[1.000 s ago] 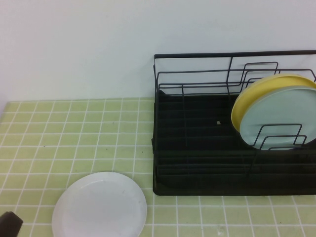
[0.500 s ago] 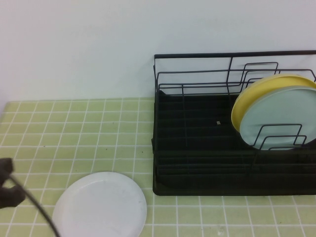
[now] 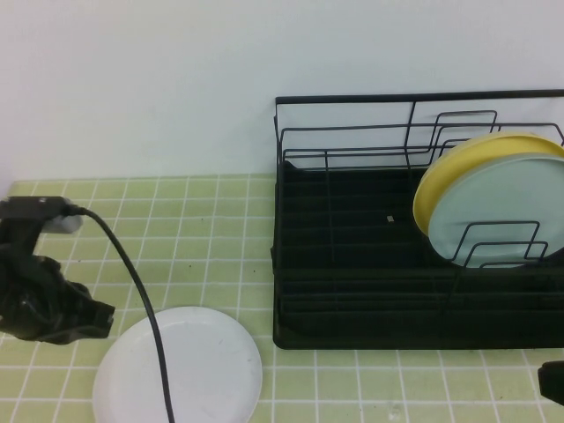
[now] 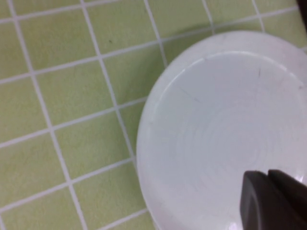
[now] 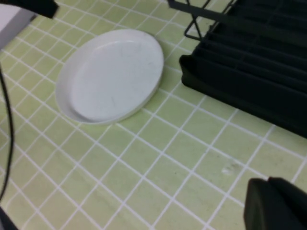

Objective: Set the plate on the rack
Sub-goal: 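Move the gripper to the white plate on the table, then grip the edge of the plate on the counter and lift it up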

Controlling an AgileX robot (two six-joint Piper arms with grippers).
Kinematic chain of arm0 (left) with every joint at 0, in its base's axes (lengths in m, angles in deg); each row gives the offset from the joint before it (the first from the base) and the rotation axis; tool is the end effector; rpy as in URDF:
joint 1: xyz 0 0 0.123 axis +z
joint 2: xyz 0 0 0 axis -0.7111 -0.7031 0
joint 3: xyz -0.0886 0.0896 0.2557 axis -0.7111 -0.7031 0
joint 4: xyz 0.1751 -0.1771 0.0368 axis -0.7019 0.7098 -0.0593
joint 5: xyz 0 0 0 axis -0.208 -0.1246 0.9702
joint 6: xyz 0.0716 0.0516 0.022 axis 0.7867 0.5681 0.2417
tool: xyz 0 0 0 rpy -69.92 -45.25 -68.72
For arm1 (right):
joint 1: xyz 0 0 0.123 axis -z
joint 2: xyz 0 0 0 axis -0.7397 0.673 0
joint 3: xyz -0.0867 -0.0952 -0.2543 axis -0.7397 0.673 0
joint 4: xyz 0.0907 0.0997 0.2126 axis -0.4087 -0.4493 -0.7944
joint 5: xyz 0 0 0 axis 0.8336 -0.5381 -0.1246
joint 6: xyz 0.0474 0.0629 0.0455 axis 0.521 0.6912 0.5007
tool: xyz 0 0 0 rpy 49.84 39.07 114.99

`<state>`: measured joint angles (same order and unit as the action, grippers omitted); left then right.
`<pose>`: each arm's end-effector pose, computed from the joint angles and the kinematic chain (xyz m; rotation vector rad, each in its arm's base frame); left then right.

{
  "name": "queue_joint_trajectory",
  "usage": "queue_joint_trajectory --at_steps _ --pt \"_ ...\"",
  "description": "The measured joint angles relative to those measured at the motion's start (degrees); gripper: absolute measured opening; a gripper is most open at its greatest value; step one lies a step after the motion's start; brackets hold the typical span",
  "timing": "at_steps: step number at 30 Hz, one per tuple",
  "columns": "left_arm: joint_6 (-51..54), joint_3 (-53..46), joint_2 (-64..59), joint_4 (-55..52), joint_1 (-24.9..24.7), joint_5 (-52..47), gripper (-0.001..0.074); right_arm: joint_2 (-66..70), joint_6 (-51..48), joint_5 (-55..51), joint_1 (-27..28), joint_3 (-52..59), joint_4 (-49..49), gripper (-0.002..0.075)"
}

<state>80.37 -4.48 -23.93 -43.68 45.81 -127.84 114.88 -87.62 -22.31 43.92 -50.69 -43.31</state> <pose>0.2575 -0.0340 0.2447 0.3537 2.6463 -0.4955 0.1251 0.0615 0.2690 -0.5281 2.1560 0.6750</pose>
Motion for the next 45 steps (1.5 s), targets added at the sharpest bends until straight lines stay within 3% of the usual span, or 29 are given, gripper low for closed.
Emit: queue_joint_trajectory --at_steps 6,8,13,15,32,39,45 --pt "-0.83 1.69 -6.67 -2.88 0.0 1.83 0.0007 0.13 -0.92 -3.52 0.0 0.0 -1.07 -0.0004" --pt "-1.46 2.08 -8.24 -4.46 0.0 2.52 0.0048 0.13 -0.92 -4.95 0.0 0.0 -1.07 -0.0004" --pt "-2.01 2.12 -11.77 -5.82 0.0 3.18 0.0235 0.13 -0.92 -8.72 0.0 0.0 -1.07 -0.0004" --pt "-4.63 2.12 -13.09 -6.23 0.0 4.63 0.0253 0.13 -0.92 -9.6 0.0 0.0 -1.2 -0.0004" --pt "-5.82 2.12 -20.25 -3.11 0.0 10.46 0.0229 0.13 -0.82 -14.41 0.0 0.0 -1.53 -0.0004" --pt "-5.49 2.12 -20.83 -2.89 0.0 10.46 0.0149 0.13 -0.82 -14.41 0.0 0.0 -1.66 -0.0004" --pt "-5.25 2.12 -20.71 -2.89 0.0 9.89 0.0001 0.13 -0.82 -14.41 0.0 0.0 -1.66 -0.0004"
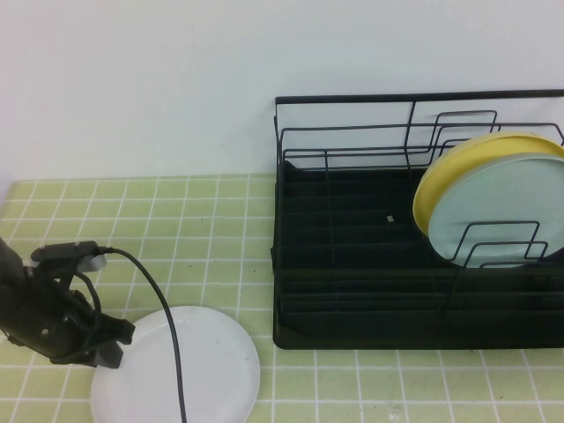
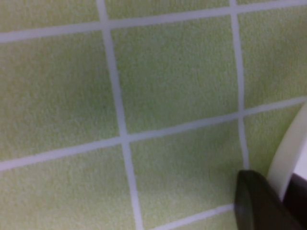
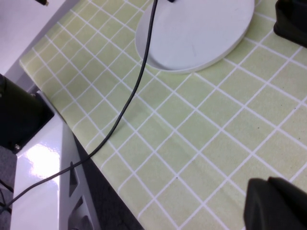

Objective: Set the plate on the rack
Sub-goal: 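Grip the edge of the plate on the counter and lift it up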

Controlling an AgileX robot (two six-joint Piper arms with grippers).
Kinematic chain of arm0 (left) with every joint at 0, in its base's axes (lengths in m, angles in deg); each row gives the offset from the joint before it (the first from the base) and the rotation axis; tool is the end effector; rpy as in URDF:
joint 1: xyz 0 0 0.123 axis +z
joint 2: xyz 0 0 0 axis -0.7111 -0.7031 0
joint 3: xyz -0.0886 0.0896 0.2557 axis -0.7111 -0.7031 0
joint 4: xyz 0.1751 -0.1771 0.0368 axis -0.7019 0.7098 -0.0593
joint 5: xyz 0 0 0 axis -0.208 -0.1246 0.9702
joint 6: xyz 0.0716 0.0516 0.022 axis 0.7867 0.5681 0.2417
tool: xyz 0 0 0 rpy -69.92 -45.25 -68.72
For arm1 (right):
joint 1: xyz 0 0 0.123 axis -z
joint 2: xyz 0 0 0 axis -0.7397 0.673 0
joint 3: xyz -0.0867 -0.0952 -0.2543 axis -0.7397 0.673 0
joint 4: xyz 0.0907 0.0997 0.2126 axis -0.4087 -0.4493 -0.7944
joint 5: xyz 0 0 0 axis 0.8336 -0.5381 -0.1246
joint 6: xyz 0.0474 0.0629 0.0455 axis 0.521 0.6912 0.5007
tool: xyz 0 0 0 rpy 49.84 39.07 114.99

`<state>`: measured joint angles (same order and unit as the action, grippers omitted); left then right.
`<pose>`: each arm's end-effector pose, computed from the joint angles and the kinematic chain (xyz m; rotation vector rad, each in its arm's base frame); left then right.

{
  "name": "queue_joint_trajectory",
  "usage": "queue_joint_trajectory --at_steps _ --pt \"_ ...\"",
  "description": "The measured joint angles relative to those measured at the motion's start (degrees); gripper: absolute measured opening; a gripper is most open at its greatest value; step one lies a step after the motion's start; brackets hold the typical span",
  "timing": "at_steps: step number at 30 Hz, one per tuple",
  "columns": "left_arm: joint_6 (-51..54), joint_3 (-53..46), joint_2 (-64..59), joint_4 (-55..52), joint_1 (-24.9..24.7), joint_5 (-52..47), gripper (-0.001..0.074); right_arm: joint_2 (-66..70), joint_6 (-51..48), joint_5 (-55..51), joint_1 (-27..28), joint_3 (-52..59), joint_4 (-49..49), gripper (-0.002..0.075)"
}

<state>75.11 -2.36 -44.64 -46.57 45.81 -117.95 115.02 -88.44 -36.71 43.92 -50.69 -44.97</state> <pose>0.3063 -0.0249 0.1519 0.1574 2.8694 -0.4283 0.1057 0.0729 0.2664 -0.6994 2.2224 0.9032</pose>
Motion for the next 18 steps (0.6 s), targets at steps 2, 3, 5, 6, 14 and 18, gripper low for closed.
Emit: queue_joint_trajectory --at_steps 2,3,5,6,14,18 --pt "0.0 0.0 0.0 -0.11 0.0 -0.48 0.0 0.0 0.0 0.0 0.0 0.0 0.0 -0.0004" --pt "0.0 0.3 0.0 -0.25 0.0 -1.0 0.0 0.0 0.0 0.0 0.0 0.0 0.0 -0.0004" --pt "0.0 1.16 0.0 -0.75 0.0 -2.6 0.0 0.0 -0.11 0.0 0.0 0.0 0.0 -0.0004" --pt "0.0 1.85 0.08 -0.69 0.0 -3.78 0.0 0.0 -0.11 0.0 0.0 0.0 0.0 -0.0004" --pt "-0.51 10.37 2.34 -2.45 0.0 -12.82 0.0 0.0 -0.27 0.11 0.0 0.0 0.0 -0.0004" --pt "-4.92 15.49 5.5 -8.96 0.0 -15.18 0.0 0.0 -0.27 0.01 0.0 0.0 0.0 -0.0004"
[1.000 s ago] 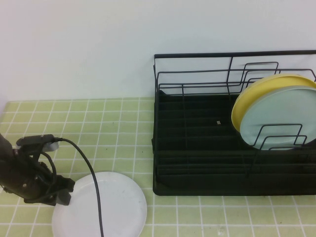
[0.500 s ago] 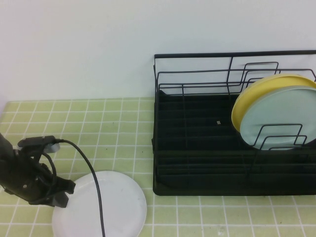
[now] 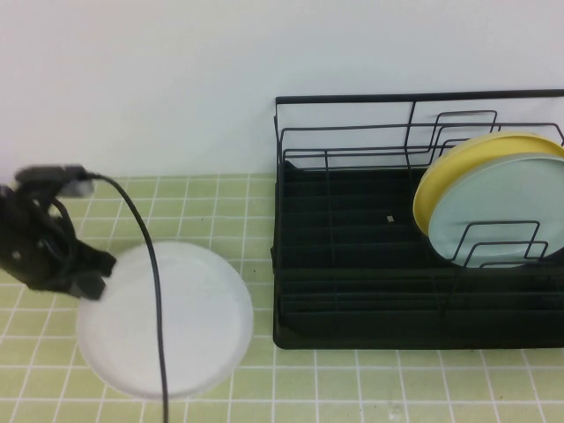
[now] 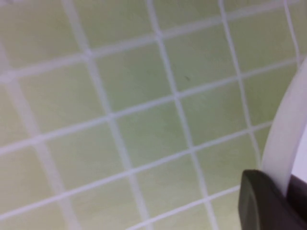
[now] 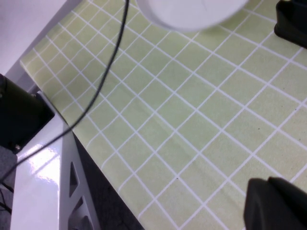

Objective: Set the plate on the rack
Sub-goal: 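Grip the edge of the plate on the counter and lift it up, then place the plate upright in the dish rack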

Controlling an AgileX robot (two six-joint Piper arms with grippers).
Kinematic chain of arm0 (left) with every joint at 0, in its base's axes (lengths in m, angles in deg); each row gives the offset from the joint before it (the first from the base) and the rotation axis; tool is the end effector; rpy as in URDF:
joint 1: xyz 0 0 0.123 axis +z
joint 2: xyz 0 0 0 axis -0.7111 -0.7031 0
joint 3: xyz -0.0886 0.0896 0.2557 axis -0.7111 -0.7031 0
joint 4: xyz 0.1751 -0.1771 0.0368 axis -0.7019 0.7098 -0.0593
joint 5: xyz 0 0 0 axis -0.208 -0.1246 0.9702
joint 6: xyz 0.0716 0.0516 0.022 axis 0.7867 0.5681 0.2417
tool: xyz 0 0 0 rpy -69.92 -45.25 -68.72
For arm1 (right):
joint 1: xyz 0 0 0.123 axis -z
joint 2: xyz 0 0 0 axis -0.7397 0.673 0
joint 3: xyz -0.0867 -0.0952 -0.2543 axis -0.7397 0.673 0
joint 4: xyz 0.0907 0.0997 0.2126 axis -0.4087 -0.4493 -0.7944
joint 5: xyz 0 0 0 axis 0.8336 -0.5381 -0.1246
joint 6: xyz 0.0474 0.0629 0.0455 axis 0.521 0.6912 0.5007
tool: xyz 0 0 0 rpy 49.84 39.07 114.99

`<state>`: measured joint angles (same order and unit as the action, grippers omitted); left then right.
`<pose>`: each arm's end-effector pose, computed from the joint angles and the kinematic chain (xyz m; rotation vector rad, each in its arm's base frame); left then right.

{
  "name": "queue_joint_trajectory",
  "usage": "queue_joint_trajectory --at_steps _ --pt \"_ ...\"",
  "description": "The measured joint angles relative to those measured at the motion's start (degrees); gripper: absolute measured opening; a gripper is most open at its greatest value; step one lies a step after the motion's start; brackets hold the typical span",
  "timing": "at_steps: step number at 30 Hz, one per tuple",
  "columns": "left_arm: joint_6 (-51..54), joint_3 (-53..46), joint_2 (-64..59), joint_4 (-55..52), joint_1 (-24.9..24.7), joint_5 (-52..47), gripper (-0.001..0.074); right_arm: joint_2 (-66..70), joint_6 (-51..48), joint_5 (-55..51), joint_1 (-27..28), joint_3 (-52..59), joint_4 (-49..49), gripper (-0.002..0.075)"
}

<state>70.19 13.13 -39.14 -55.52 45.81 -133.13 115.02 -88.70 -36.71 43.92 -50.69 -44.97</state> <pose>0.3289 -0.0230 0.2412 0.3227 2.7828 -0.3596 0.1057 0.0729 0.2664 -0.7041 2.2200 0.9010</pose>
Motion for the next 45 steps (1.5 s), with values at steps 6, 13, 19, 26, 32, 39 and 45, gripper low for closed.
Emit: queue_joint_trajectory --at_steps 6,13,19,26,32,39,45 --pt "-2.31 6.29 5.83 -2.56 0.0 -2.67 0.0 0.0 0.26 0.69 0.0 0.0 -1.89 -0.0004" --pt "4.49 6.84 13.26 11.18 -1.53 -2.73 0.0 0.0 1.29 7.6 0.0 0.1 -13.99 0.0" --pt "5.18 6.74 15.53 13.55 -10.74 -3.55 0.0 0.0 -0.14 10.6 0.0 0.1 -23.1 0.0083" --pt "3.54 6.74 15.52 13.55 -20.95 0.83 0.0 0.0 0.01 13.63 0.0 0.1 -24.94 0.026" --pt "3.41 6.74 15.52 13.55 -26.47 1.37 0.0 0.07 0.01 13.9 0.0 0.1 -24.82 0.0322" --pt "5.26 6.74 15.52 19.33 -28.24 1.79 0.0 0.07 0.01 15.55 0.0 0.1 -23.38 0.0322" --pt "7.11 6.74 15.52 21.17 -28.24 1.79 0.0 0.07 -0.26 17.23 0.0 0.1 -22.29 0.029"
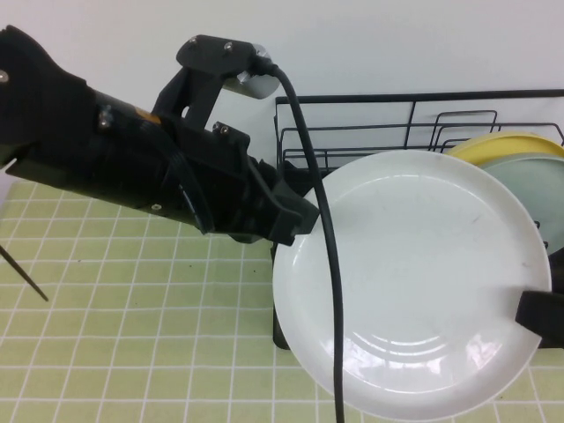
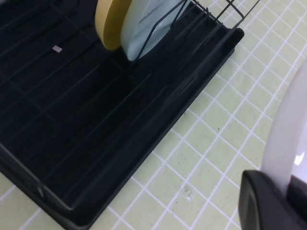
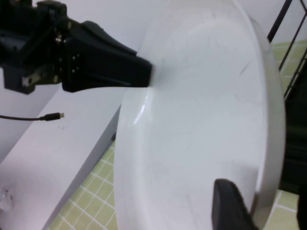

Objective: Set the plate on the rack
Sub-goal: 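Place the plate upright in the dish rack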

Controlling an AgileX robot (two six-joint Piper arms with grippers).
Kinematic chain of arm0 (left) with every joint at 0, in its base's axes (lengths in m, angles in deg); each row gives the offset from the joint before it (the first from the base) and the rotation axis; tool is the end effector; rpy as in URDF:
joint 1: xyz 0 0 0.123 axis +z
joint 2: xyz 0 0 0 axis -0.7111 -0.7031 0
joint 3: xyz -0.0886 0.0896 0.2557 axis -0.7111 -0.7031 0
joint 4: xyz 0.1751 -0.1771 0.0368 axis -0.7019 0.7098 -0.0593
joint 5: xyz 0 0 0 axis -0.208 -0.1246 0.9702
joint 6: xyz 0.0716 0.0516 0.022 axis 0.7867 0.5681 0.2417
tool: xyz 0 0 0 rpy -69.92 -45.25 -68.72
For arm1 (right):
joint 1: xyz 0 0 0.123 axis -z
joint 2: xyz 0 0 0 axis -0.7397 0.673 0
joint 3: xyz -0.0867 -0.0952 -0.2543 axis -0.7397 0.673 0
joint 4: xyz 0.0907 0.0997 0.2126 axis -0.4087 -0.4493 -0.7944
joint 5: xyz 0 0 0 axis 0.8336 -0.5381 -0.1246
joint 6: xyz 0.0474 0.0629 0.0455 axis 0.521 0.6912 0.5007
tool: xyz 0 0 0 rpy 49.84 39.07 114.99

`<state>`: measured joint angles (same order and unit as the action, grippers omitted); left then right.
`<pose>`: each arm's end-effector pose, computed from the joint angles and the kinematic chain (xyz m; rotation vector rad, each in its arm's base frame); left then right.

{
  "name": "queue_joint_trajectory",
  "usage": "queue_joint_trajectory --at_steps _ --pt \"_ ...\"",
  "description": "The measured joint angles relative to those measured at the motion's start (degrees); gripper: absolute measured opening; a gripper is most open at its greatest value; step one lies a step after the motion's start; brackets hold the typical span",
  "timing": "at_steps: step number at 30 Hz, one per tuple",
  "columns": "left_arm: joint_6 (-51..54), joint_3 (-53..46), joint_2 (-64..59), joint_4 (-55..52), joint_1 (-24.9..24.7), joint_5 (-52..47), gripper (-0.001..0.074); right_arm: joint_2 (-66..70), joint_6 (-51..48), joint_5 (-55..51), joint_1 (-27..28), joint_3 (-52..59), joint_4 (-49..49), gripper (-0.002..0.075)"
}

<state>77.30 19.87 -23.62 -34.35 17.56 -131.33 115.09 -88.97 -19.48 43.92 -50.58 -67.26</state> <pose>0.2391 -0.1792 0.3755 0.8643 2.1673 -0.8594 0.1333 0.0692 0.2921 -0.1920 1.9679 0.9903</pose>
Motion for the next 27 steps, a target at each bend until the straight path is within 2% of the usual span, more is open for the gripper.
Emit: queue_joint_trajectory --at_steps 2,4,5,12,21,24,27 --pt "1.98 0.0 0.0 0.0 0.0 0.0 0.0 0.0 -1.57 1.08 0.0 0.0 -1.1 0.0188" --pt "2.25 0.0 0.0 0.0 0.0 0.0 0.0001 0.0 -5.02 1.67 0.0 0.0 -2.68 0.0033" --pt "3.05 0.0 0.0 0.47 0.0 0.0 0.0001 0.12 -7.11 1.76 0.0 0.0 -3.94 0.0001" --pt "7.33 0.0 0.0 8.44 0.0 -0.24 0.0001 4.34 -11.88 -1.44 0.0 0.0 -5.4 0.0" --pt "8.38 0.0 0.0 8.97 0.0 -1.25 0.0008 7.45 -19.29 1.23 0.0 0.0 -4.75 -0.0001" --pt "8.38 0.0 0.0 10.96 0.0 -1.1 0.0097 7.45 -24.56 5.62 0.0 0.0 -4.74 -0.0001" --pt "8.38 0.0 0.0 14.08 0.0 -1.0 0.027 7.45 -31.58 12.05 0.0 0.0 -4.9 -0.0001"
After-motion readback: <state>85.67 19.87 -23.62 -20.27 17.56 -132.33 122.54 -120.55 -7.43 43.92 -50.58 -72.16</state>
